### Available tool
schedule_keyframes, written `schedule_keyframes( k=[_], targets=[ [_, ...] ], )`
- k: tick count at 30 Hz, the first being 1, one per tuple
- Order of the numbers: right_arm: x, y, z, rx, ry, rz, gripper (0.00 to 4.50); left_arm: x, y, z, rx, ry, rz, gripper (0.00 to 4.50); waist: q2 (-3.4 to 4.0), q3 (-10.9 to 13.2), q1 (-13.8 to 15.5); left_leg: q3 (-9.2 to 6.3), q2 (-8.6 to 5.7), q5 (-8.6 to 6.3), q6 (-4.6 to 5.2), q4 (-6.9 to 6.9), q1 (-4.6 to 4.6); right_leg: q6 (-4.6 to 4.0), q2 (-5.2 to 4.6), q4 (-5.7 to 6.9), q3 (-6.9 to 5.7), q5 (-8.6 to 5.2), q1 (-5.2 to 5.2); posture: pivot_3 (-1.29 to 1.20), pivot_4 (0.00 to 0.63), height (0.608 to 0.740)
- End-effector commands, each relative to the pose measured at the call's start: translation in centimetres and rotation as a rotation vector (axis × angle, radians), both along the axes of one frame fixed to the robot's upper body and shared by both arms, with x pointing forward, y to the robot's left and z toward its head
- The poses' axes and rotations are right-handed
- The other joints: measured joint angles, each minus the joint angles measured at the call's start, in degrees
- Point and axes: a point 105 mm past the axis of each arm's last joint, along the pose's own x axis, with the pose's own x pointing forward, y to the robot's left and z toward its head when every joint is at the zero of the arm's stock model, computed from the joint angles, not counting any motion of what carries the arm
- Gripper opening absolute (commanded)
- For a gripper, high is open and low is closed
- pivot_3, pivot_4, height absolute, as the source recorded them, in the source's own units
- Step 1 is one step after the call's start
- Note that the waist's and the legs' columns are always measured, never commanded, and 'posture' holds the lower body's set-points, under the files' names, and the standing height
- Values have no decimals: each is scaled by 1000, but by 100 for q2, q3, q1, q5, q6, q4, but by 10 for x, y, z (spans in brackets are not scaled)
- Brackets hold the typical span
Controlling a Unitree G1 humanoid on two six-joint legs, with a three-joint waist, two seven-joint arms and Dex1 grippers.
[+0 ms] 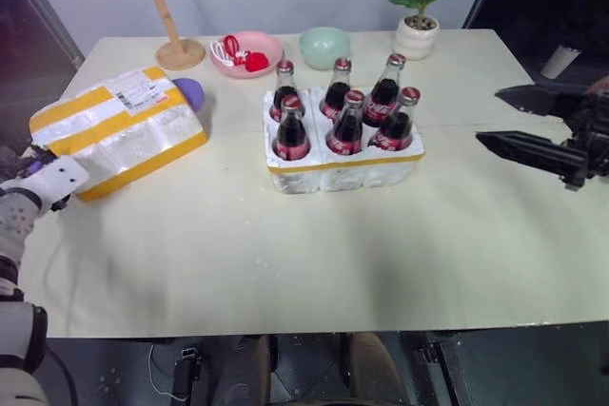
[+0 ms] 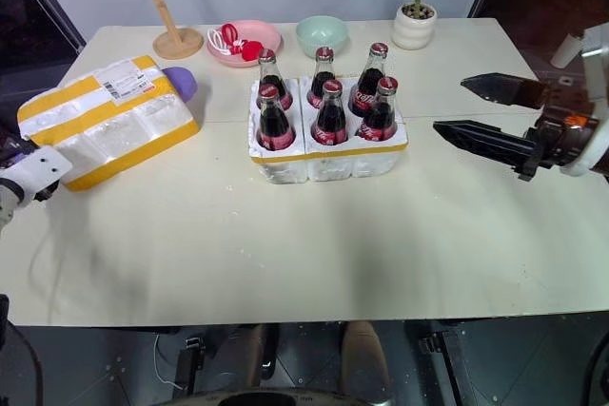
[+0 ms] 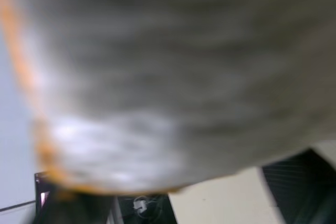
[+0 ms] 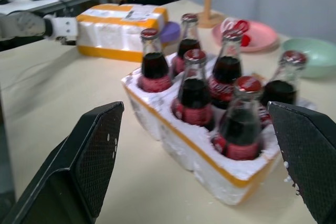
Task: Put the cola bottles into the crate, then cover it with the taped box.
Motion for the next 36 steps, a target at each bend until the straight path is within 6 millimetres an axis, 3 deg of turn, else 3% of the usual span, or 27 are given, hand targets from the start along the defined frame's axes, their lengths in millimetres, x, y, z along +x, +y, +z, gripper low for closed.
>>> schedule_keyframes(
  k=[1, 10, 15, 21, 25, 28, 30, 33, 36],
  targets=[
    [-9, -3, 12, -22, -60, -22, 4500, -3, 6, 0, 14, 11, 30, 1925, 0, 0, 0, 0, 0, 0, 0, 0, 0, 0, 0, 0, 0, 0, 0, 0, 150, 739],
    [-5, -14, 2, -46, -29, -82, 4500, 12, -3, 18, -7, -41, 0, 1925, -3, -1, 3, 0, 0, 0, 0, 4, -2, 0, 0, 0, 0, 0, 1, 0, 150, 739],
    [-4, -12, 2, -48, -34, -80, 4500, 11, -1, 20, 25, -27, 7, 456, -3, -1, 9, 0, 0, 0, 0, 5, -2, 0, 0, 0, 0, 0, 0, 0, 150, 739],
    [-6, -12, -5, -54, -19, -74, 4500, 24, -14, 57, 13, -138, -73, 456, -7, -2, 16, 0, -1, 0, 0, 5, -3, 0, 0, 0, 0, 0, 1, 0, 150, 739],
    [-6, -18, -10, -60, -4, -86, 4500, 37, -42, 103, 35, -223, -217, 456, -23, 0, 27, -1, -1, 0, -1, 10, -9, 0, 0, -2, 0, 0, 1, 0, 150, 739],
    [-5, -22, -11, -54, -1, -99, 4500, 46, -88, 157, 23, -332, -372, 456, -27, -1, 28, -2, -1, 0, -1, 11, -12, 0, 0, -4, -1, 0, 1, 0, 150, 739],
    [-4, -24, -11, -52, 0, -103, 4500, 47, -115, 183, 10, -383, -452, 456, -28, 0, 23, -3, -1, 1, -1, 12, -14, 0, 0, -5, -1, 0, 1, 0, 150, 739],
    [-1, -26, -11, -54, -1, -114, 4500, 49, -157, 205, -9, -401, -560, 456, -27, -1, -9, -2, -2, 1, -1, 11, -13, 1, 0, -6, 0, 0, 1, 0, 150, 739],
    [-1, -30, -10, -50, -2, -125, 4500, 47, -197, 212, -6, -366, -680, 456, -23, -3, -39, -1, -2, 1, 0, 8, -7, 1, 1, -1, 1, 0, 2, 0, 150, 739]
  ],
)
